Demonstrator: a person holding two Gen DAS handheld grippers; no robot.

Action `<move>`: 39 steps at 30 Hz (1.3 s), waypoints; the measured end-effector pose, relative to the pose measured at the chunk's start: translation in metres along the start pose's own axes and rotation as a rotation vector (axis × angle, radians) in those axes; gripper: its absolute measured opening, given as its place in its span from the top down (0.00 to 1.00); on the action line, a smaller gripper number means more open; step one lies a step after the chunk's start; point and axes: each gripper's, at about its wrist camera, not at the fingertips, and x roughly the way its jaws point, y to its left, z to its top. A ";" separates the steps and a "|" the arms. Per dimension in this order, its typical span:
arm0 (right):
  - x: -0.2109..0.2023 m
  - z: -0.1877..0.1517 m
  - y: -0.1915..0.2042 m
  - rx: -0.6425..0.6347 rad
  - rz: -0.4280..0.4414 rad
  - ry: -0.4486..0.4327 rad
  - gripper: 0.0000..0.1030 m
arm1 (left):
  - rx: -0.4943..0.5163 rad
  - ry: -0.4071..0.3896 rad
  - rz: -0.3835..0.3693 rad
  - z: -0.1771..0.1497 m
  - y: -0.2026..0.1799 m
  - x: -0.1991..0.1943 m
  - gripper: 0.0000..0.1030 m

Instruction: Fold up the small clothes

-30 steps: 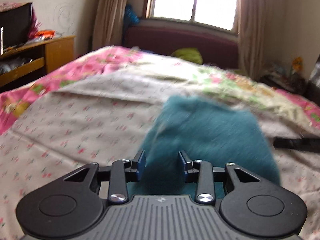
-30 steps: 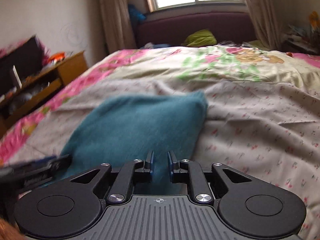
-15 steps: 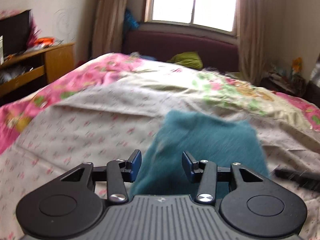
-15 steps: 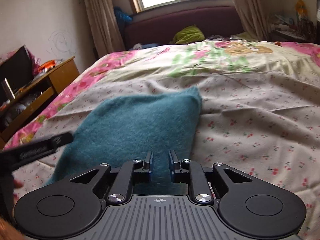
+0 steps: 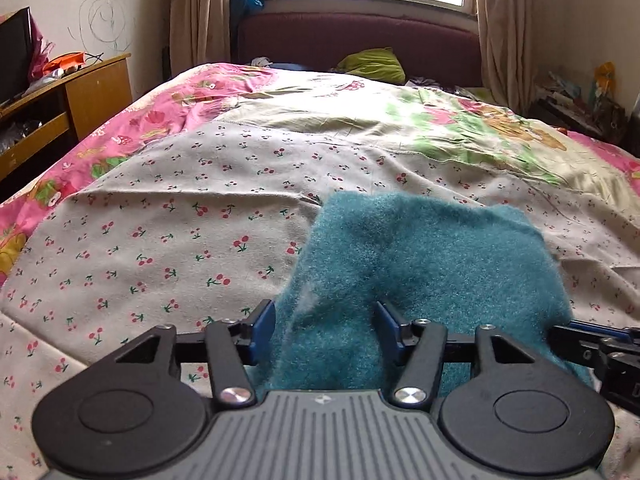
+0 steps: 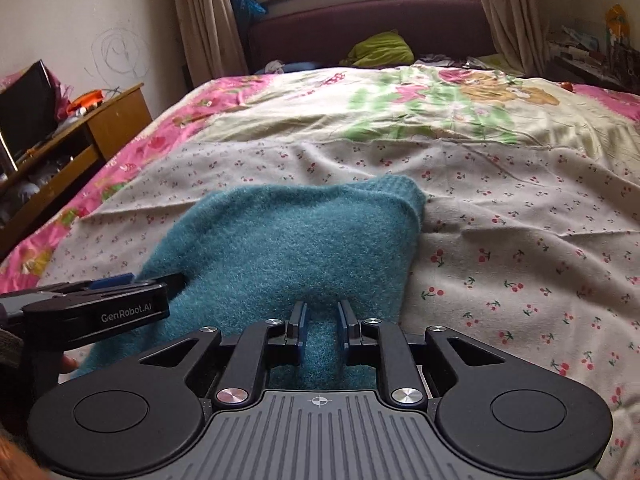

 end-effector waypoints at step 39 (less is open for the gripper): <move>-0.142 -0.074 0.018 -0.040 0.084 0.017 0.61 | 0.069 0.095 0.007 -0.090 -0.019 -0.152 0.27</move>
